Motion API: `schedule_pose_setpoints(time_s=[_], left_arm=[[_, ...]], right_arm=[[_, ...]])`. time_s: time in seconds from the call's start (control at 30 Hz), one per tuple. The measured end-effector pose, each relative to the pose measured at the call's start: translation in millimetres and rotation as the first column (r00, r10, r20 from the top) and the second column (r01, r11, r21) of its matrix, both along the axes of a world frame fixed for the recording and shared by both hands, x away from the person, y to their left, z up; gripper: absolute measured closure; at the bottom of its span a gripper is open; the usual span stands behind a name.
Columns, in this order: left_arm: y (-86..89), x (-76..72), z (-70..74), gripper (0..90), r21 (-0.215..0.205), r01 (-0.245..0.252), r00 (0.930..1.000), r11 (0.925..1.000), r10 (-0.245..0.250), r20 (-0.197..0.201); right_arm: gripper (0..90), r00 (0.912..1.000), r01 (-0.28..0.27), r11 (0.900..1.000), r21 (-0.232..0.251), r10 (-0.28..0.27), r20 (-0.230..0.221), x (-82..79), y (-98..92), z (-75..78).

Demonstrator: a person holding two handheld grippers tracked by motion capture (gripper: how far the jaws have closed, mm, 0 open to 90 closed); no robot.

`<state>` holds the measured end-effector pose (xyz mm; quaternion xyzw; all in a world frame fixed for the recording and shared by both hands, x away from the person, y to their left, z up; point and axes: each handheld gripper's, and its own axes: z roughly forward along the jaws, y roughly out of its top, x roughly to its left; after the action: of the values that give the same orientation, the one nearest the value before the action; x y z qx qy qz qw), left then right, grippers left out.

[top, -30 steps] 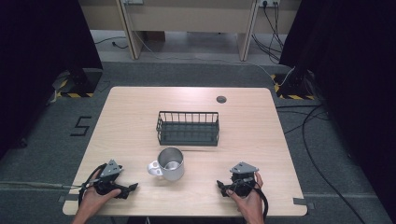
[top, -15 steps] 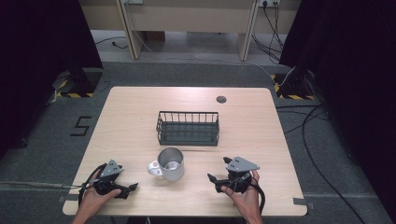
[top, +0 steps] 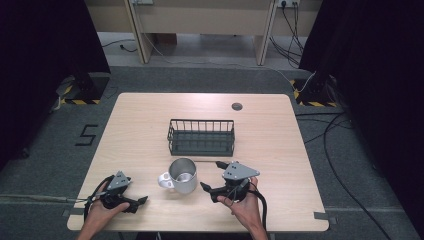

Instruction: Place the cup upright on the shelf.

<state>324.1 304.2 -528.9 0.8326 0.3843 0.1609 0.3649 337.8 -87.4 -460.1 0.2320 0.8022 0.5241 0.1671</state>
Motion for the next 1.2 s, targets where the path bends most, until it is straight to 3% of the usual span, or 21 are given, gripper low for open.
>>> schedule_pose_setpoints(time_s=[0.2, 0.5, 0.67, 0.77, 0.9, 1.2], left_arm=[[0.0, 0.0, 0.0, 0.0, 0.000, 0.000, 1.0000, 1.0000, 0.000, 0.000], [0.0, -0.1, -0.1, 0.0, -0.001, -0.001, 1.0000, 1.0000, 0.001, 0.001], [-0.1, -0.2, -0.1, 0.0, -0.001, 0.000, 1.0000, 1.0000, 0.000, 0.001], [-0.1, -0.2, -0.1, 0.0, -0.001, 0.000, 1.0000, 1.0000, 0.000, 0.001], [-0.1, -0.1, -0.1, 0.0, -0.001, 0.001, 1.0000, 1.0000, -0.001, 0.001], [-0.1, -0.2, -0.1, 0.0, -0.001, 0.001, 1.0000, 1.0000, -0.001, 0.001]], right_arm=[[15.1, 0.9995, -0.032, 0.999, 0.034, 0.032, -0.002, 3.8, 10.4, -0.2], [15.2, 0.9963, -0.085, 0.996, 0.029, 0.086, -0.001, 11.4, 30.5, -4.5], [15.2, 0.9966, -0.082, 0.996, 0.026, 0.082, 0.002, 15.5, 36.9, -7.7], [15.1, 0.9957, -0.089, 0.993, 0.072, 0.091, -0.018, 19.7, 40.5, -10.9], [14.6, 0.9927, -0.116, 0.989, 0.096, 0.119, -0.023, 23.6, 45.6, -13.3], [7.8, 0.9887, -0.145, 0.984, 0.101, 0.148, -0.024, 31.0, 58.8, -16.3]])
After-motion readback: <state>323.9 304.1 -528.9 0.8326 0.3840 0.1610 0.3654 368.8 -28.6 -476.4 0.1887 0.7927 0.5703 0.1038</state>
